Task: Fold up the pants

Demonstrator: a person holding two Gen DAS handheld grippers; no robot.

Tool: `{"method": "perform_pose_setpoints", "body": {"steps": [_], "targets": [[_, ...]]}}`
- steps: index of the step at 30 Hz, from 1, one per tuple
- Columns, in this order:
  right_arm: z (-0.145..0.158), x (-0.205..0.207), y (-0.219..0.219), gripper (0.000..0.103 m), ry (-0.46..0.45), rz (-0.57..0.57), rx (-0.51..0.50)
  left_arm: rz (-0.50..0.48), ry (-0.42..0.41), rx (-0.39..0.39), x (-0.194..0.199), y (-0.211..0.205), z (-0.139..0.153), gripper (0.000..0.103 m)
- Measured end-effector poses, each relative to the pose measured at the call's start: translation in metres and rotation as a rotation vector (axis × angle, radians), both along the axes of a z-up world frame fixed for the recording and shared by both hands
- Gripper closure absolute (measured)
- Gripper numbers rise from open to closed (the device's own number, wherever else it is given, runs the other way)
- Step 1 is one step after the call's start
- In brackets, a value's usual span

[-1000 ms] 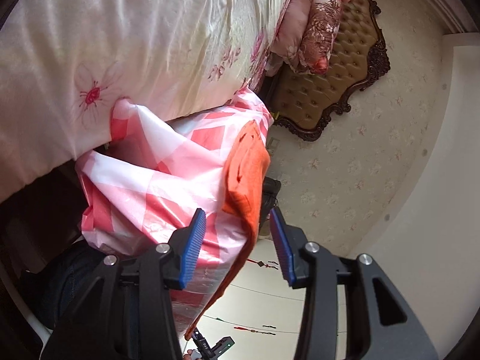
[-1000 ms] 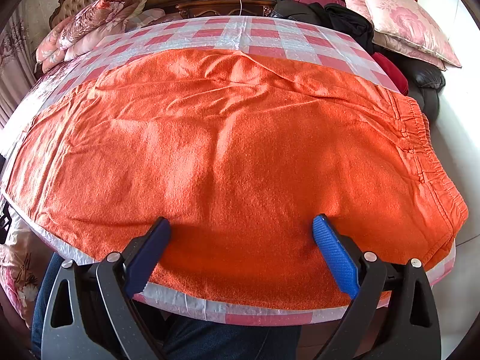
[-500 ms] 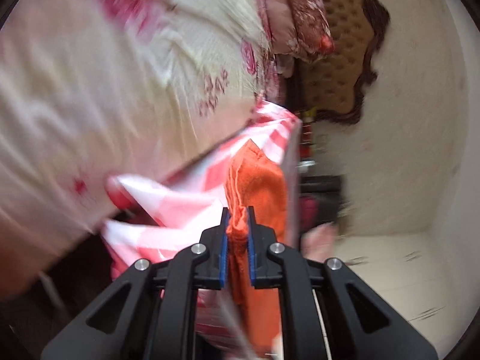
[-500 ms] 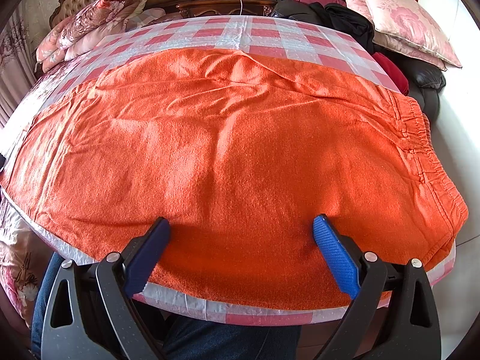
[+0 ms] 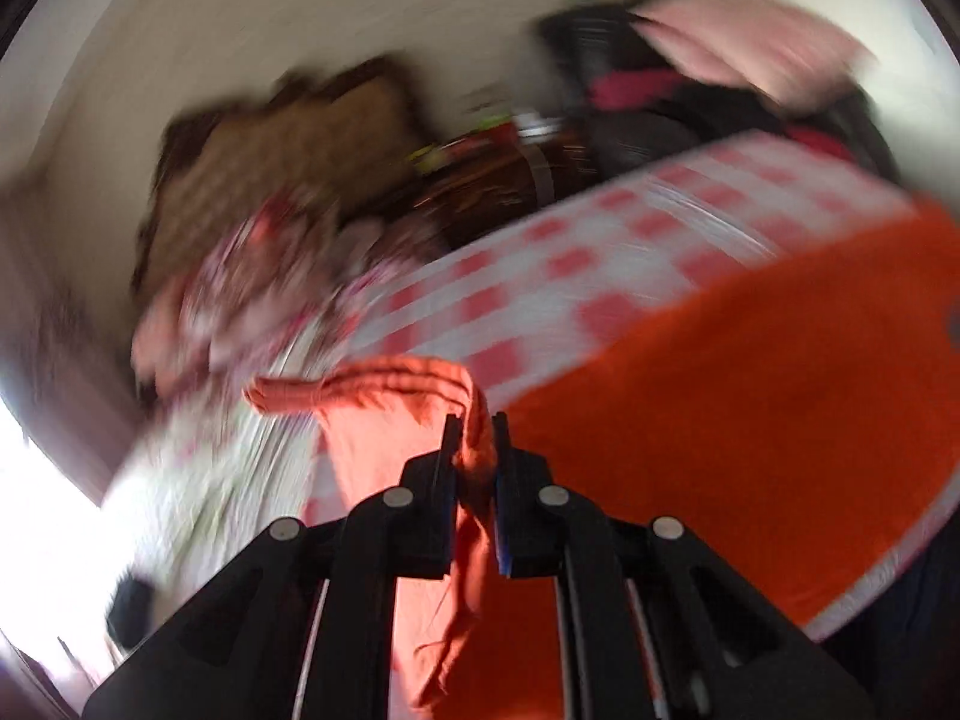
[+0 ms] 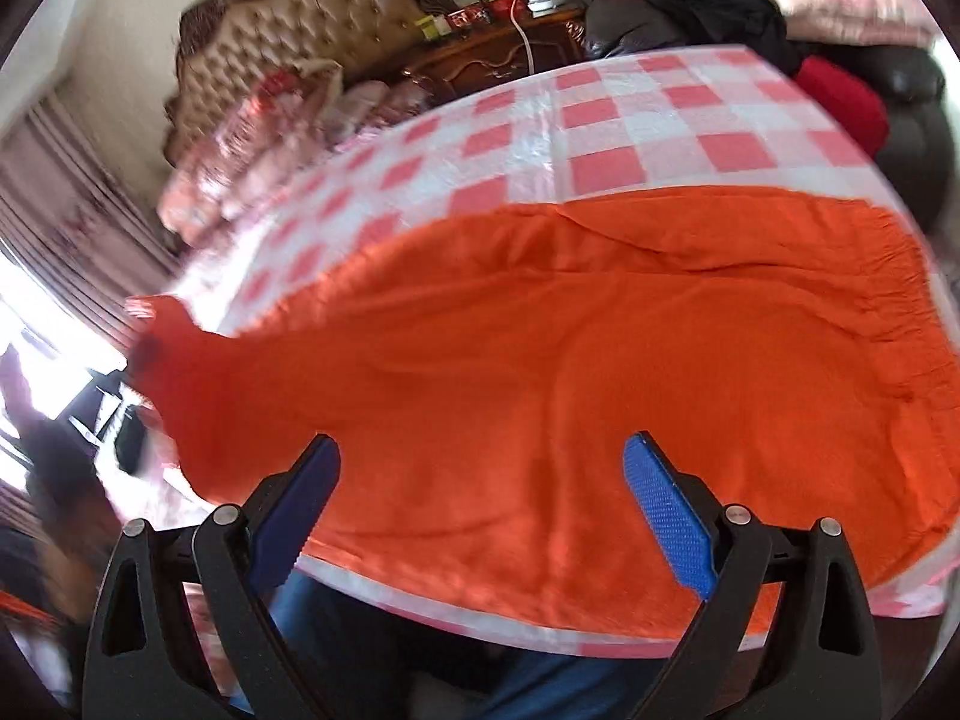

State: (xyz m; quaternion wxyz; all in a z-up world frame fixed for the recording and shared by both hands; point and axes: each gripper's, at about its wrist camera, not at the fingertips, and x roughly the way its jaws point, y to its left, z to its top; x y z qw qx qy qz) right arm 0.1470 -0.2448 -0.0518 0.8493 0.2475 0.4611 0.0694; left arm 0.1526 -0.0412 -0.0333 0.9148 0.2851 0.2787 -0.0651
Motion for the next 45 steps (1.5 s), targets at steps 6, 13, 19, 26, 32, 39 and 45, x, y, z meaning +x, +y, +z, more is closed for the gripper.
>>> {"method": "perform_pose_setpoints", "body": {"steps": [6,13,19,26,32,39,45], "targets": [[-0.007,0.027,0.000,0.015,0.026,0.066,0.226,-0.147,-0.053,0.126,-0.050,-0.053,-0.084,0.094],[-0.019,0.087,0.054,0.016,0.116,0.206,0.434,-0.136,-0.098,0.006,-0.050,-0.028,-0.074,0.094],[-0.031,0.138,0.112,0.018,0.208,0.286,0.409,-0.154,-0.118,0.041,-0.057,-0.030,-0.069,0.094],[-0.032,0.179,0.154,0.054,0.196,0.322,0.258,-0.189,-0.128,0.054,-0.076,-0.034,-0.079,0.094],[-0.005,0.164,0.157,0.097,0.023,0.337,0.065,-0.202,-0.133,0.057,-0.079,-0.045,-0.076,0.094],[-0.039,0.160,0.118,0.097,0.106,0.251,0.042,-0.272,-0.104,0.082,-0.081,-0.073,-0.091,0.094],[-0.051,0.162,0.126,0.088,0.125,0.279,0.007,-0.281,-0.086,0.105,-0.084,-0.076,-0.103,0.093]]}}
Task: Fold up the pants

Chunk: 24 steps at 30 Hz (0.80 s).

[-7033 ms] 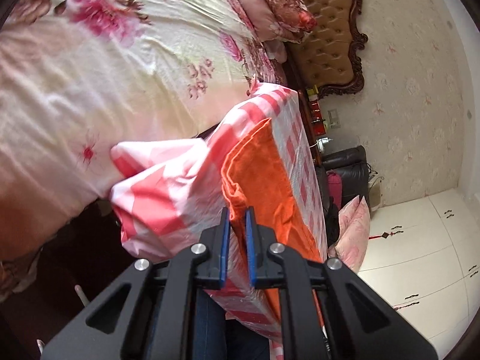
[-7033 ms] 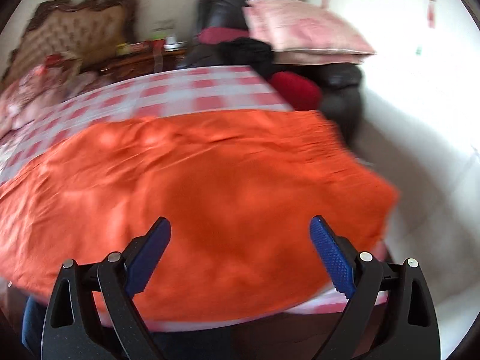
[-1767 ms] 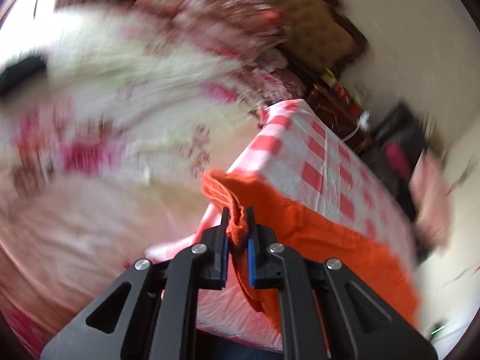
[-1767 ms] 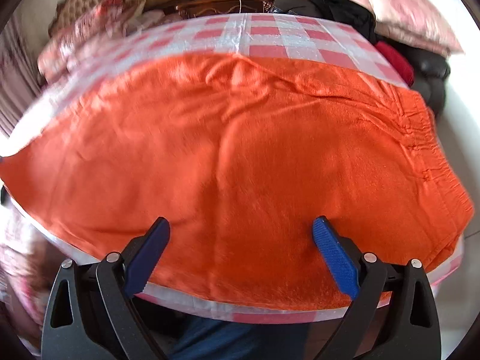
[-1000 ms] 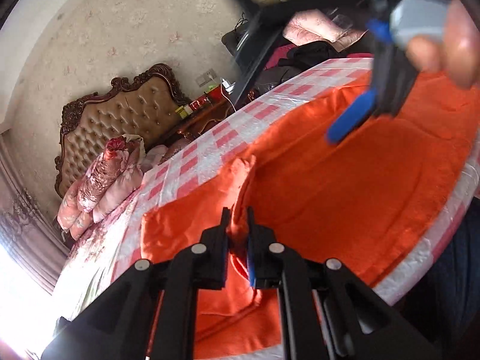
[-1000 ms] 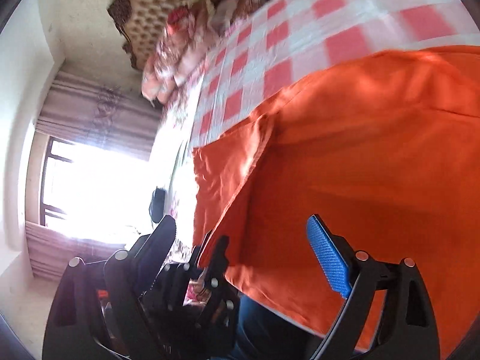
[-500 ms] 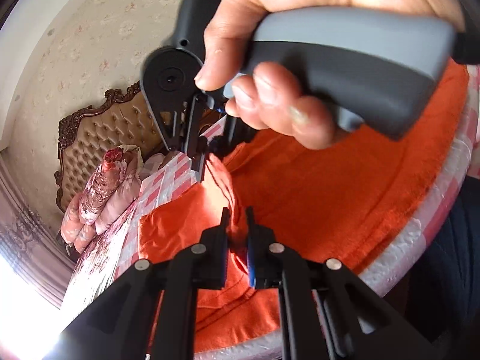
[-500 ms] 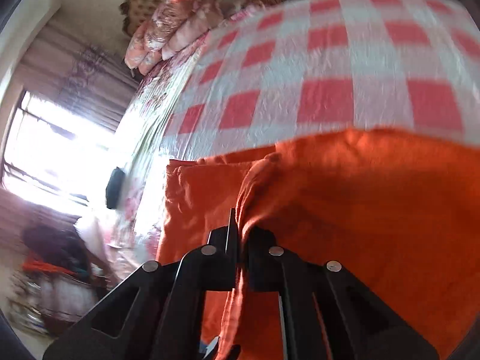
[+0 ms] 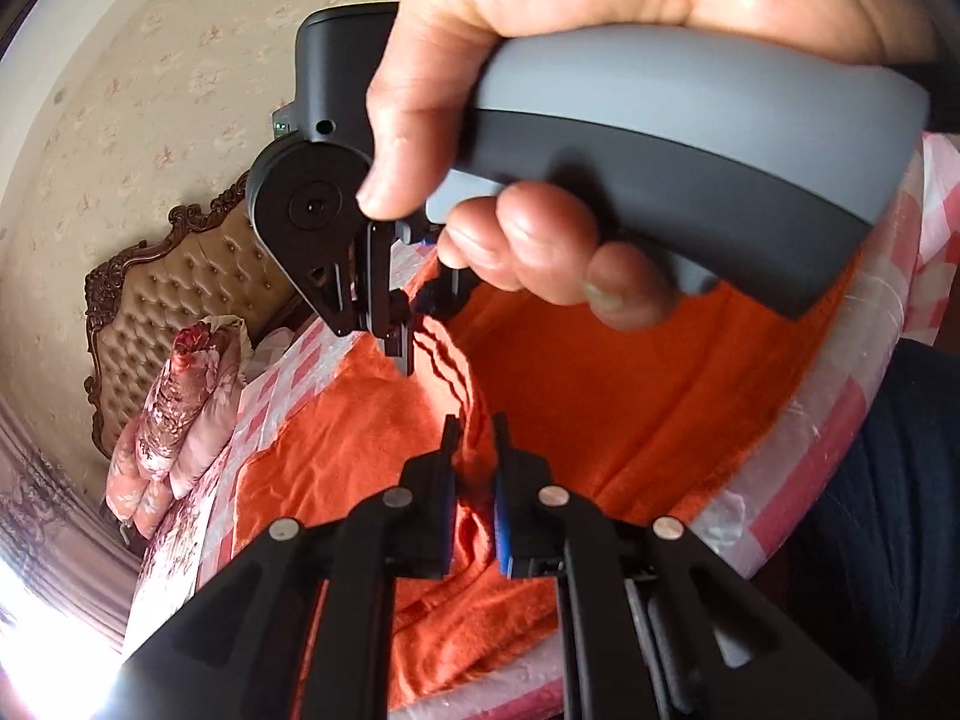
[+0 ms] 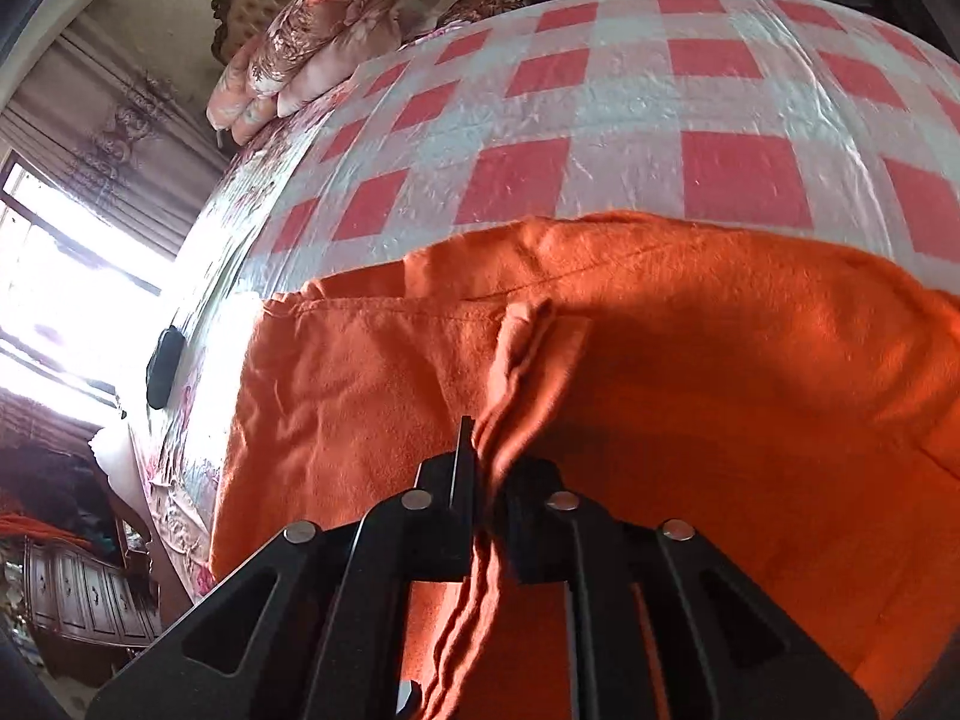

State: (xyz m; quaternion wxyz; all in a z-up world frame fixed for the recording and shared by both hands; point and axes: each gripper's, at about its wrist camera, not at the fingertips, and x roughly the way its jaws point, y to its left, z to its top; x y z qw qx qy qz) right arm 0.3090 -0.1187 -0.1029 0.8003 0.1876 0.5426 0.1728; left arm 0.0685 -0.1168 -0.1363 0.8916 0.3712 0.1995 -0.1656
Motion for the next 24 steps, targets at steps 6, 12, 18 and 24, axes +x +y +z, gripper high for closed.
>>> {"method": "perform_pose_setpoints", "body": {"steps": [6,12,18,24], "targets": [[0.004,0.003,0.004,0.089,-0.036,0.005,-0.023,-0.005,-0.003,0.014,0.000,-0.002,-0.002,0.093],[0.004,-0.004,-0.002,0.088,-0.037,0.001,-0.048,-0.011,0.016,0.023,-0.002,-0.003,-0.008,0.091],[0.007,-0.007,-0.007,0.089,-0.070,-0.033,-0.041,-0.024,0.048,0.000,-0.003,0.000,-0.008,0.090],[0.009,-0.011,0.001,0.096,-0.093,-0.009,-0.092,-0.018,0.057,-0.009,-0.002,0.001,-0.009,0.091]]}}
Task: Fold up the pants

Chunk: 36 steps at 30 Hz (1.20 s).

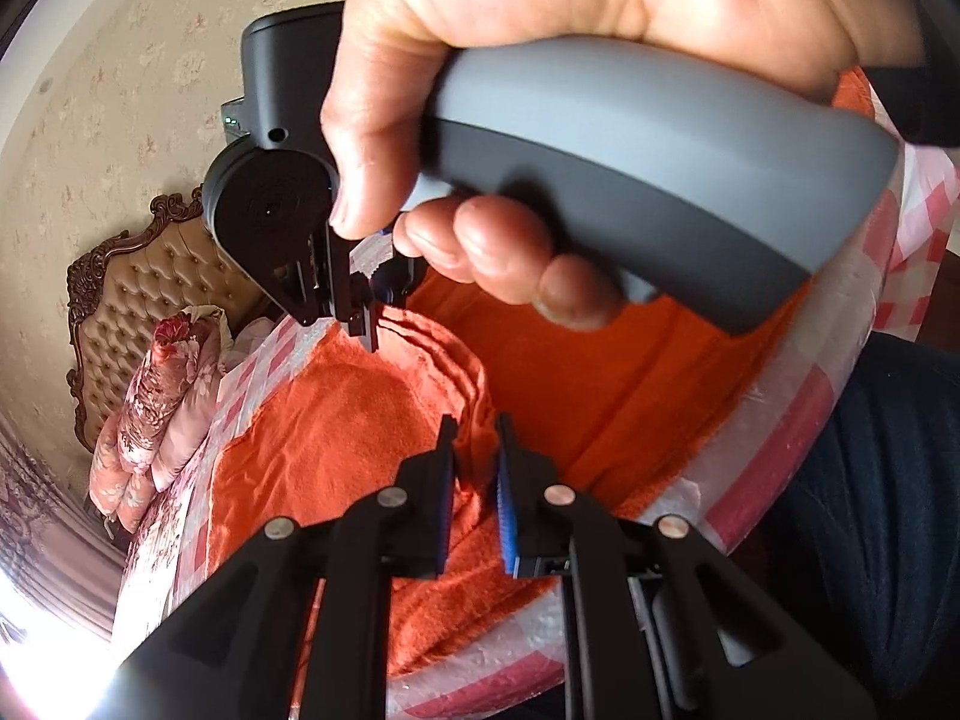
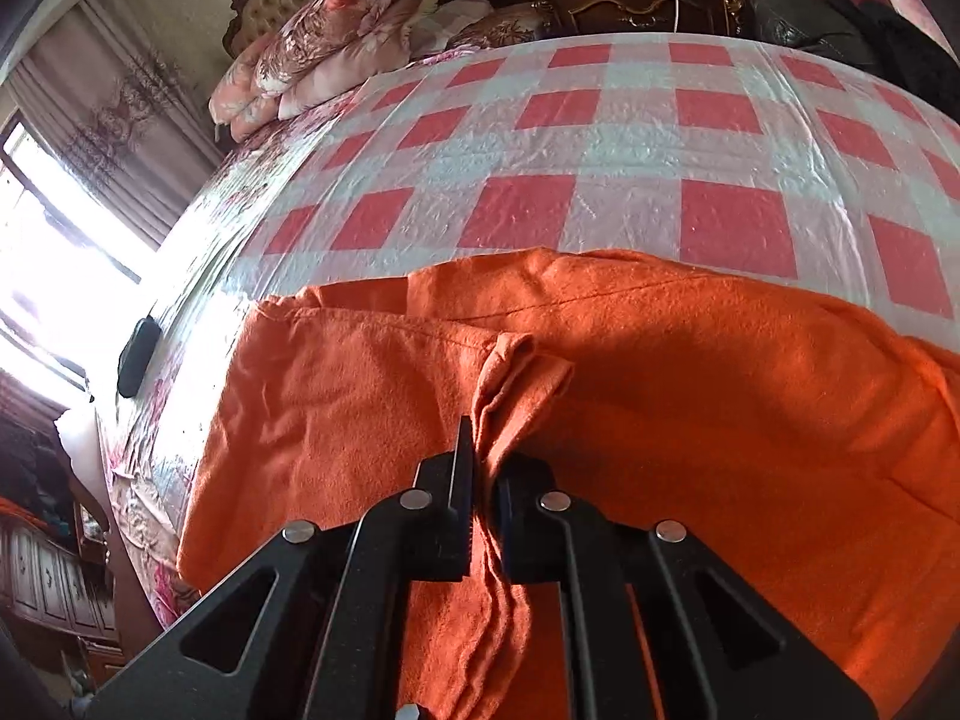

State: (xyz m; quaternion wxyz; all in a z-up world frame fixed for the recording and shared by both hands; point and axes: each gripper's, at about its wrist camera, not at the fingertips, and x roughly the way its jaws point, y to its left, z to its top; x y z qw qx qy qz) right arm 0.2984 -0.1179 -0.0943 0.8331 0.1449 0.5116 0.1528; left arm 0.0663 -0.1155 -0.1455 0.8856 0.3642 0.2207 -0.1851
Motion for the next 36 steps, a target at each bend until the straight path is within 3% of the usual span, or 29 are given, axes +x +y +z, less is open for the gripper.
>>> {"method": "perform_pose_setpoints", "body": {"steps": [7,11,12,13,15,16,19,23,26,29,32,36], "targets": [[0.009,-0.014,-0.007,0.096,-0.035,-0.044,-0.007,-0.015,-0.016,-0.003,-0.011,-0.002,0.006,0.091],[-0.005,-0.011,-0.007,0.096,0.002,-0.037,-0.031,-0.013,0.005,0.012,-0.009,-0.006,-0.001,0.088],[-0.003,-0.013,-0.010,0.090,-0.008,-0.060,-0.039,-0.019,0.015,0.001,-0.010,-0.006,0.001,0.084],[0.000,-0.016,-0.012,0.077,-0.024,-0.079,-0.061,-0.026,0.034,-0.021,-0.011,-0.004,0.004,0.080],[0.013,-0.029,-0.023,0.062,-0.088,-0.170,-0.164,-0.036,0.072,-0.101,-0.013,0.005,0.016,0.060],[0.019,-0.038,-0.028,0.058,-0.111,-0.207,-0.198,-0.038,0.082,-0.135,-0.016,0.011,0.023,0.058],[0.036,-0.074,-0.044,0.057,-0.167,-0.328,-0.221,-0.021,0.095,-0.267,-0.027,0.040,0.045,0.058],[0.037,-0.118,-0.023,0.057,-0.220,-0.267,-0.193,0.144,0.058,-0.494,-0.028,0.109,0.069,0.042],[0.028,-0.126,0.011,0.056,-0.226,-0.183,-0.256,0.364,0.104,-0.671,-0.007,0.172,0.074,0.043],[0.020,-0.132,0.045,0.055,-0.237,-0.124,-0.330,0.524,0.231,-0.804,0.017,0.231,0.068,0.072],[0.010,-0.137,0.068,0.045,-0.256,-0.098,-0.450,0.520,0.275,-0.849,0.019,0.256,0.063,0.084],[-0.008,-0.139,0.064,0.041,-0.196,-0.131,-0.450,0.441,0.337,-0.810,0.026,0.246,0.060,0.086]]}}
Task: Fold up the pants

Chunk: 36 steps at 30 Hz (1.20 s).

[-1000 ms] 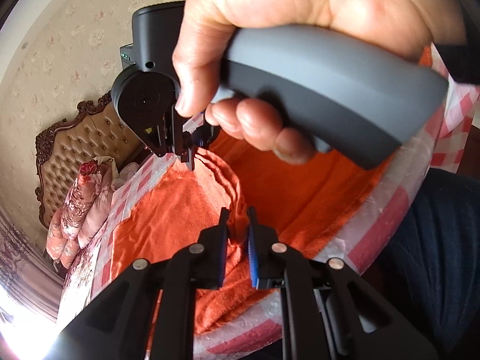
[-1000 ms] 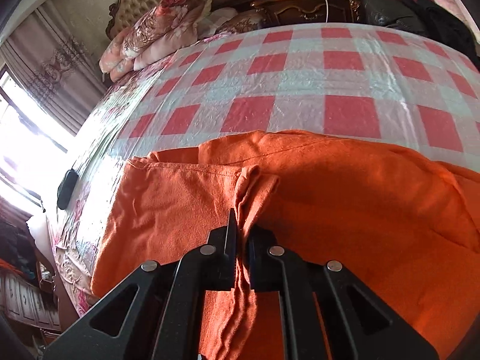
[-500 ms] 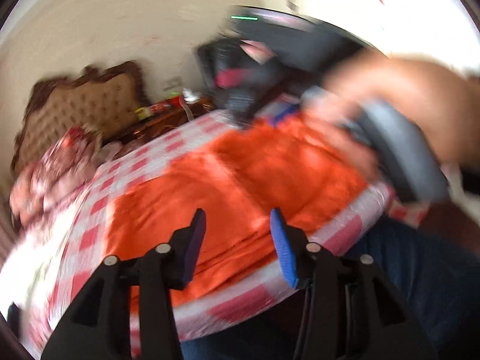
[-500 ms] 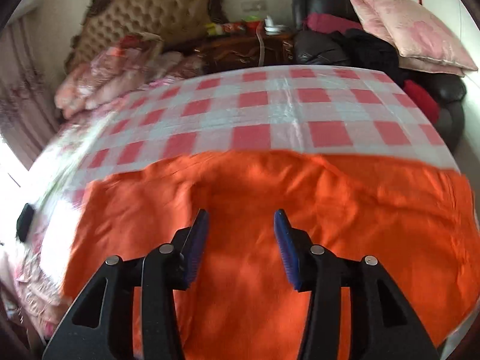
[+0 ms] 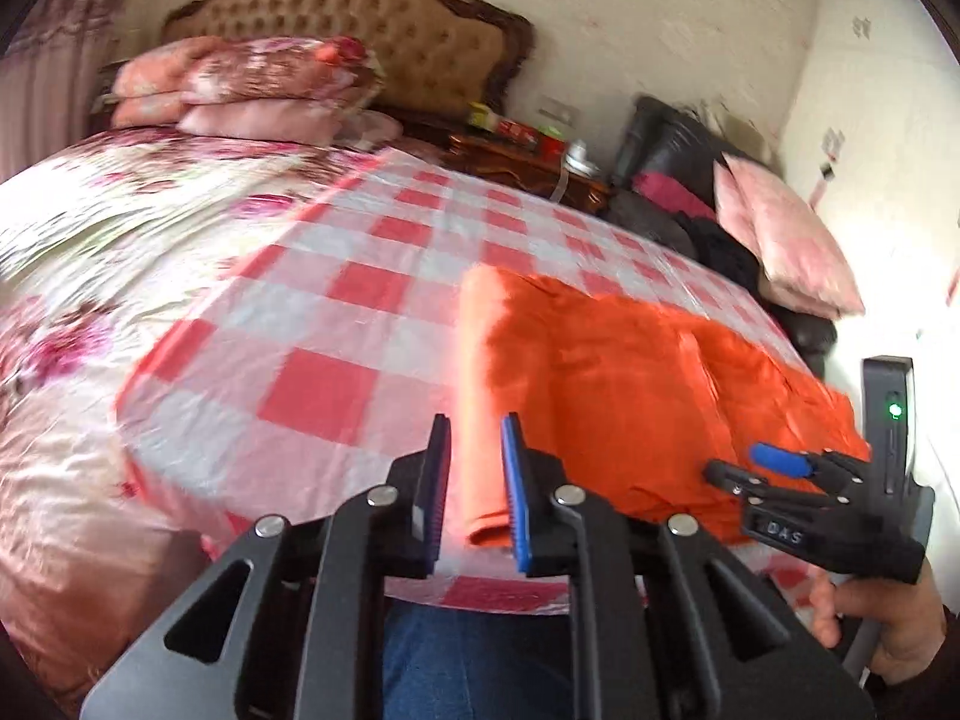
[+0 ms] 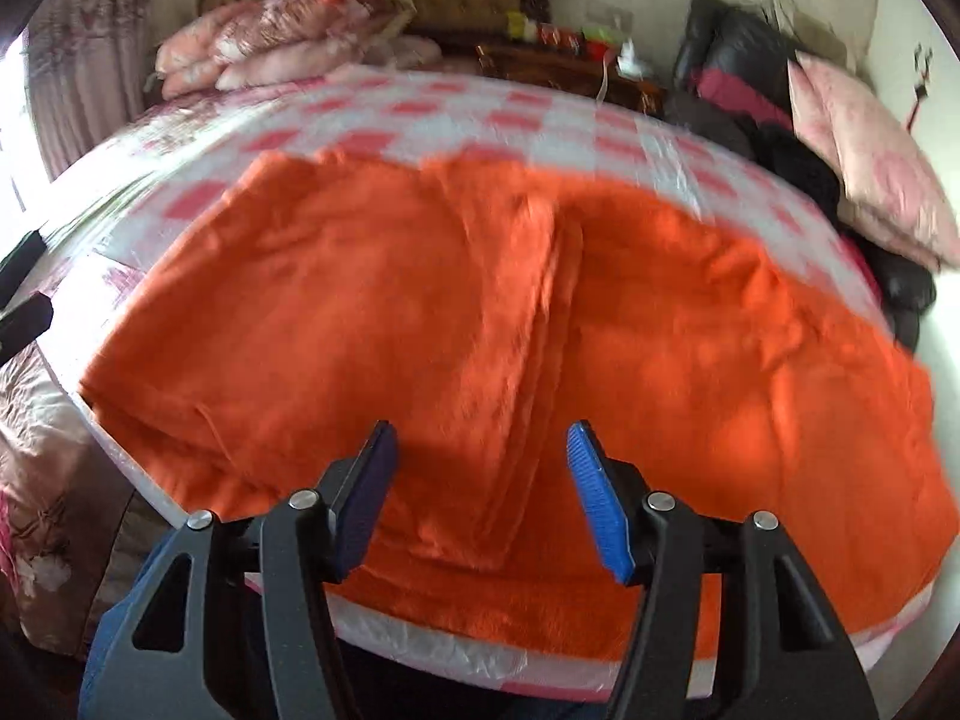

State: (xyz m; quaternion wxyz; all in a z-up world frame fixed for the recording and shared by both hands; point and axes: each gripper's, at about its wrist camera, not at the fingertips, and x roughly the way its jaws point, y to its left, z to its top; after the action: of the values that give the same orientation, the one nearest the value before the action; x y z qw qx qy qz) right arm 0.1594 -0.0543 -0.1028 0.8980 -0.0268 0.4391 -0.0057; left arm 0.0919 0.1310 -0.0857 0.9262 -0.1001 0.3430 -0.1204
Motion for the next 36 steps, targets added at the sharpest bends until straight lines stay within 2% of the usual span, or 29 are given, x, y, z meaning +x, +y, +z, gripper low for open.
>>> {"method": "perform_pose_setpoints", "body": {"steps": [2,3,5,8,11,14,16,17,19,21,23,26,28,30,33,34,36], "targets": [[-0.003,-0.001,-0.003,0.033,-0.008,-0.005,-0.005,-0.048,0.039,0.047,0.007,-0.014,-0.010,0.086],[-0.005,0.000,-0.007,0.031,-0.005,-0.003,0.004,-0.040,0.063,0.080,0.009,-0.017,-0.016,0.089],[-0.007,0.001,-0.013,0.026,0.005,-0.012,0.035,-0.021,0.114,0.094,0.015,-0.014,-0.032,0.092],[-0.010,-0.001,-0.019,0.022,0.002,-0.011,0.056,-0.003,0.107,0.123,0.011,-0.007,-0.032,0.092],[-0.010,-0.001,-0.017,0.020,-0.005,-0.018,0.054,0.013,0.085,0.090,0.009,0.005,-0.025,0.092],[-0.010,-0.001,-0.018,0.019,-0.008,-0.020,0.054,-0.025,0.077,0.097,0.016,-0.002,-0.021,0.092],[-0.010,-0.001,-0.018,0.017,-0.003,-0.020,0.056,-0.053,0.127,0.101,0.027,-0.008,-0.028,0.092],[-0.010,-0.001,-0.019,0.017,0.001,-0.020,0.059,-0.013,0.141,0.124,0.031,-0.007,-0.030,0.092],[-0.006,0.000,-0.023,0.017,0.026,-0.021,0.071,-0.006,0.121,0.094,0.032,-0.004,-0.025,0.092],[0.006,0.001,-0.033,0.017,-0.002,-0.044,0.110,-0.031,0.068,0.122,0.037,-0.009,-0.011,0.092],[0.022,0.007,-0.042,0.017,-0.039,-0.066,0.146,-0.070,0.034,0.122,0.054,-0.018,0.004,0.092],[0.038,0.032,-0.043,0.017,-0.052,-0.066,0.099,-0.160,0.045,0.117,0.097,-0.037,0.014,0.093],[0.042,0.051,-0.043,0.017,-0.050,-0.068,0.078,-0.179,0.057,0.163,0.123,-0.049,0.014,0.096],[0.039,0.074,-0.041,0.018,-0.025,-0.060,0.074,-0.221,0.098,0.179,0.151,-0.059,0.008,0.096],[0.023,0.106,-0.040,0.019,0.038,-0.058,0.035,-0.188,0.221,0.235,0.191,-0.062,-0.018,0.096],[0.015,0.112,-0.040,0.023,0.068,-0.056,0.017,-0.166,0.242,0.236,0.197,-0.058,-0.023,0.096],[0.002,0.118,-0.041,0.023,0.092,-0.053,0.006,-0.147,0.245,0.158,0.193,-0.043,-0.020,0.096]]}}
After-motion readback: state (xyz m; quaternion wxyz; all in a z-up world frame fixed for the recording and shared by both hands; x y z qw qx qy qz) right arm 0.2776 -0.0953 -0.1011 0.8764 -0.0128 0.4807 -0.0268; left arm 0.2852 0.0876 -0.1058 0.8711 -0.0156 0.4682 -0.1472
